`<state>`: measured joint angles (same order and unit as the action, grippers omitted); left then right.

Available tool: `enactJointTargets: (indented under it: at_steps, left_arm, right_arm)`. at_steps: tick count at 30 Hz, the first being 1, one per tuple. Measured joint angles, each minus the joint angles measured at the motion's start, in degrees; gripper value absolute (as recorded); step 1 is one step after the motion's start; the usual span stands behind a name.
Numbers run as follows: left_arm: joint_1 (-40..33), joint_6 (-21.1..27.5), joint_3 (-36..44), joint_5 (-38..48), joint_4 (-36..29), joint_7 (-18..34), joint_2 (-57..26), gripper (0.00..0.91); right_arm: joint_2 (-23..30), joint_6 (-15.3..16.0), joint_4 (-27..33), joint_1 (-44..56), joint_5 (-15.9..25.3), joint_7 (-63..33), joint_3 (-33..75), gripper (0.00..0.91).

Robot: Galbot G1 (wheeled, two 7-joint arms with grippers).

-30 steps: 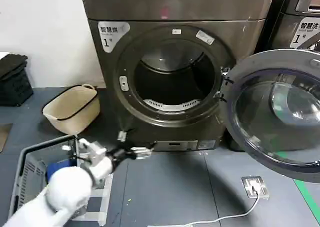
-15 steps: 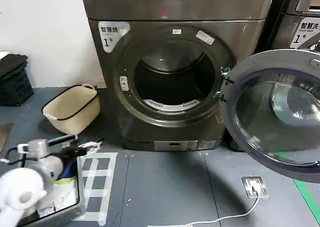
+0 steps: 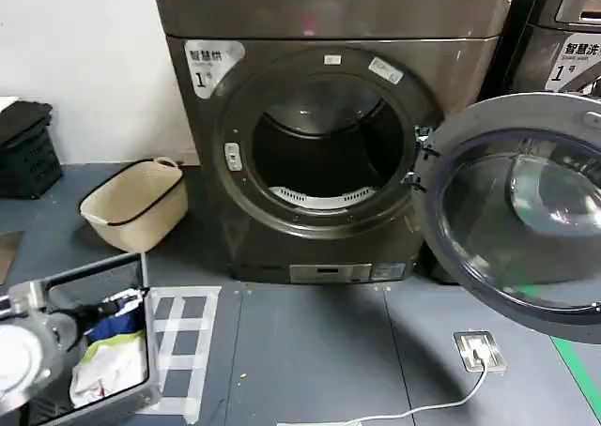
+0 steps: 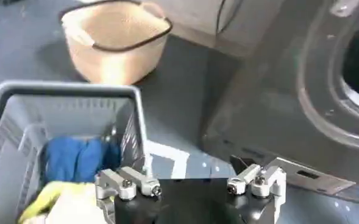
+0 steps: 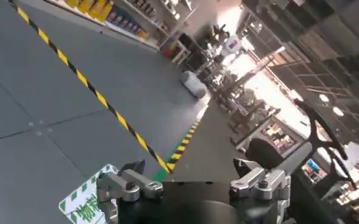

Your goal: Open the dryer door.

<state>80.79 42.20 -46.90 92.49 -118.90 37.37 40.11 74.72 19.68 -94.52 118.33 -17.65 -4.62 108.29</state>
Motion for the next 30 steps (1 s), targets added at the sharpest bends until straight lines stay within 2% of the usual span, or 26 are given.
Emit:
enactJointTargets:
  at_steps: [14,16,30]
  left_arm:
    - [2.0,0.0,-6.1,10.4,8.6,5.2,-2.1,0.907]
    - [2.5,0.0,-7.0,12.4,9.7,6.0,-2.1,0.907]
    - [5.7,0.0,-11.6,26.6,14.2,16.6,-1.2,0.907]
  right_arm:
    - [0.9,-0.4,0.1,0.0,-0.3,0.1,-0.2,0.907]
    - [0.9,-0.5,0.1,-0.2,-1.4,0.0,-0.2,0.907]
    - [1.4,-1.5,-0.4,-0.3,-4.0,-0.4,0.1,0.907]
